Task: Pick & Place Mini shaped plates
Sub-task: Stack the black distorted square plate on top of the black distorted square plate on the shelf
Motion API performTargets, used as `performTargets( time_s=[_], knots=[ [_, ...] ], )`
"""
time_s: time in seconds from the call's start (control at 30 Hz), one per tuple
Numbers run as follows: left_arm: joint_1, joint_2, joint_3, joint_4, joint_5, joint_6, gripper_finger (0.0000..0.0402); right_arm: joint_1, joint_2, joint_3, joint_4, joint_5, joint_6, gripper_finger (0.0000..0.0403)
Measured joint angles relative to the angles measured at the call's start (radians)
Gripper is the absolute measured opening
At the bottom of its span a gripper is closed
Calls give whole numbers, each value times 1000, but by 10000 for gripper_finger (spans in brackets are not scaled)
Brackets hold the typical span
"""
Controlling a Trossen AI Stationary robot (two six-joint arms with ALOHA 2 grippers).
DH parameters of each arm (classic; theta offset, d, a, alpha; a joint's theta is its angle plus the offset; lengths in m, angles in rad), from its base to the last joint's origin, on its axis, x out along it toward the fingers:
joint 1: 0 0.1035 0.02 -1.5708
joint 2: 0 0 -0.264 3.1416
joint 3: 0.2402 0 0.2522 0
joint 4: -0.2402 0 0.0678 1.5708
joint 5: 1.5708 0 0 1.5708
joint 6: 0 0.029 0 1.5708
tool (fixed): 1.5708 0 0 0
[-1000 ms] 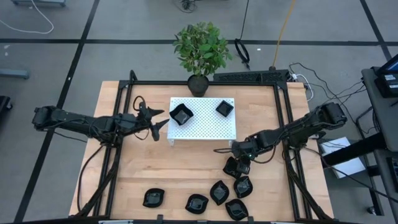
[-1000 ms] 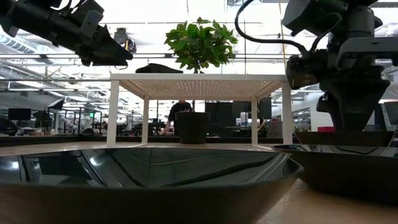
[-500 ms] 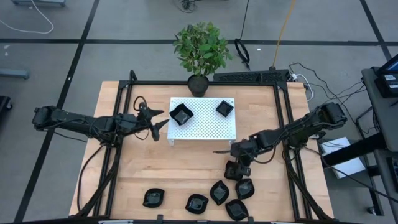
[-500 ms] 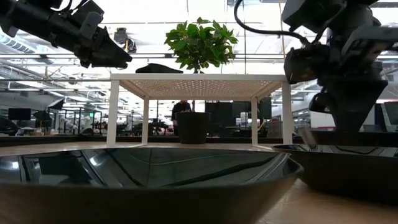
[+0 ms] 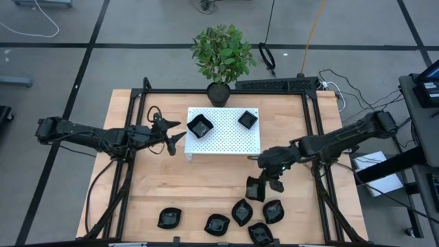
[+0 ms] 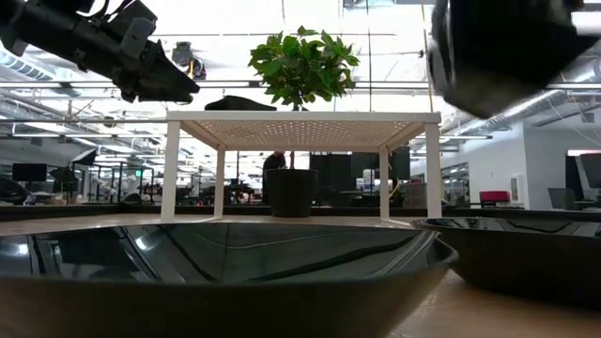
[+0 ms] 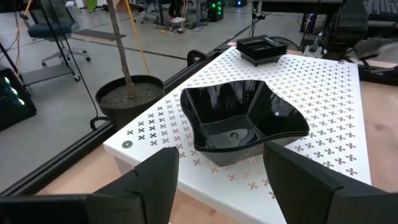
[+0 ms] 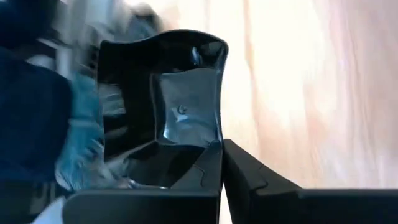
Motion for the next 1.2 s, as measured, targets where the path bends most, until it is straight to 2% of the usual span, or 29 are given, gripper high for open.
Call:
performTargets(
  time_s=[0.1, 0.3, 0.37, 0.47, 0.63, 0.73, 0.8, 0.97, 1.2],
  knots=[
    [1, 0, 0, 14, 6, 1, 239, 0, -42, 0, 139, 69, -119, 0],
    [1, 0, 0, 103, 161, 41, 239, -7, -53, 0, 412, 418, -515, 0],
    [-1, 0, 0, 129, 219, 67, 239, -26, -30, 0, 551, 493, -647, 0],
    [-1, 0, 0, 186, 259, 88, 239, -59, 18, 0, 784, 548, -811, 0],
    [-1, 23, 0, 292, 260, 149, 239, -133, 169, 0, 1247, 606, -1007, 0],
    [-1, 65, 1, 386, 260, 229, 239, -188, 270, 0, 1513, 693, -1074, 0],
    [0, 104, 1, 469, 259, 285, 239, -224, 326, 0, 1629, 708, -1095, 0],
    [0, 233, 18, 706, 251, 449, 239, -285, 410, 13, 1722, 699, -1103, 0],
    [15, 424, 177, 736, 248, 532, 239, -288, 436, 45, 1713, 697, -1120, 0]
  ],
)
